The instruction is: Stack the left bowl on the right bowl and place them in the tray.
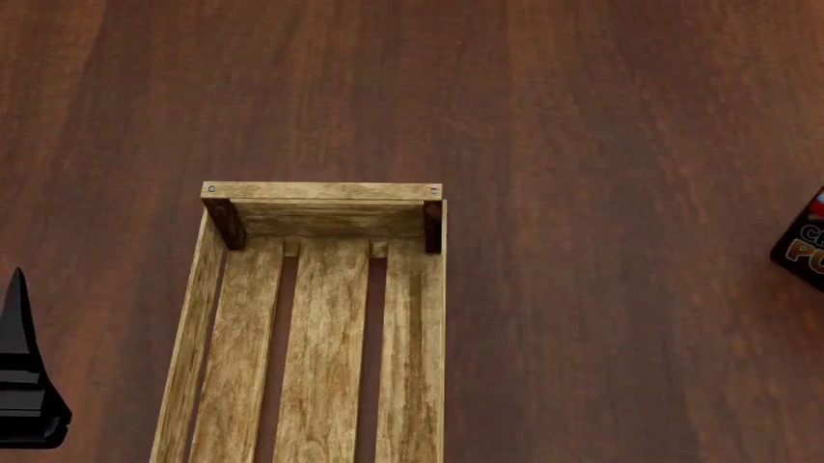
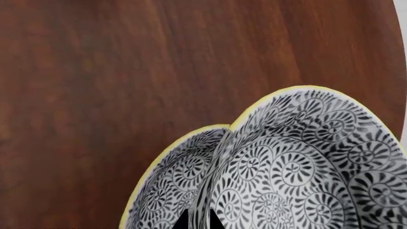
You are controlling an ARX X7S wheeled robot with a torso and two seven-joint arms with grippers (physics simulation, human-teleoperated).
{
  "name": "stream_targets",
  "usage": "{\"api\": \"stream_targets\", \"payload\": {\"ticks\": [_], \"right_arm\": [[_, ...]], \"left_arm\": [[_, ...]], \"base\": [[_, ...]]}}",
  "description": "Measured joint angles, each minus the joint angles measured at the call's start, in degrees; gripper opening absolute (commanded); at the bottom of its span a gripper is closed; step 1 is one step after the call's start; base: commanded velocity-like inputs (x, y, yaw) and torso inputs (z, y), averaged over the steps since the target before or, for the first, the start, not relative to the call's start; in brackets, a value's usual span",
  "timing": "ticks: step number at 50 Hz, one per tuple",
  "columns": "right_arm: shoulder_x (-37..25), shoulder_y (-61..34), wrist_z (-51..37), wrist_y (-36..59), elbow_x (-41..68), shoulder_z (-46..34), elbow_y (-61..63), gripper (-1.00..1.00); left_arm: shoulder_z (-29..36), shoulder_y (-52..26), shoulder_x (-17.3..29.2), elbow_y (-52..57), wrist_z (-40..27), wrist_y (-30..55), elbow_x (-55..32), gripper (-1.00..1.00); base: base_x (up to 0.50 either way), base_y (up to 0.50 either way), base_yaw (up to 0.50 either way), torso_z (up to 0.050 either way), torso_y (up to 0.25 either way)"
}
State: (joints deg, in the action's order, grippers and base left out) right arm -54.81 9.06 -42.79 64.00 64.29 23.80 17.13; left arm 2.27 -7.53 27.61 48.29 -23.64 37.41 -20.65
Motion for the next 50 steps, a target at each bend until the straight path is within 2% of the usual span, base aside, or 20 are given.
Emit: {"api": "stream_targets", "payload": {"ticks": [7, 8, 32, 50], "right_arm": [[0.48, 0.53, 0.44, -0.65, -0.54, -0.42, -0.29, -1.00], [0.52, 0.61, 0.48, -0.69, -0.57, -0.45, -0.30, 1.00], [0.10, 1.49, 0.19, 0.35, 0.59, 1.98, 1.84, 1.00], [0.10, -0.75, 0.41, 0.15, 0.00, -0.95, 2.10, 1.00]], "left_arm": [[-0.09, 0.08, 0.10, 0.13, -0.10, -0.03, -0.18, 1.00], [-0.10, 0.09, 0.11, 0.16, -0.11, -0.03, -0.21, 1.00], [-0.42, 0.23, 0.45, 0.79, -0.49, 0.02, -0.91, 1.00], [-0.50, 0.30, 0.72, 1.02, -0.81, 0.05, -1.26, 1.00]], "base": [[0.00, 0.00, 0.00, 0.000, 0.000], [0.00, 0.00, 0.00, 0.000, 0.000], [0.00, 0.00, 0.00, 0.000, 0.000], [0.00, 0.00, 0.00, 0.000, 0.000]]}}
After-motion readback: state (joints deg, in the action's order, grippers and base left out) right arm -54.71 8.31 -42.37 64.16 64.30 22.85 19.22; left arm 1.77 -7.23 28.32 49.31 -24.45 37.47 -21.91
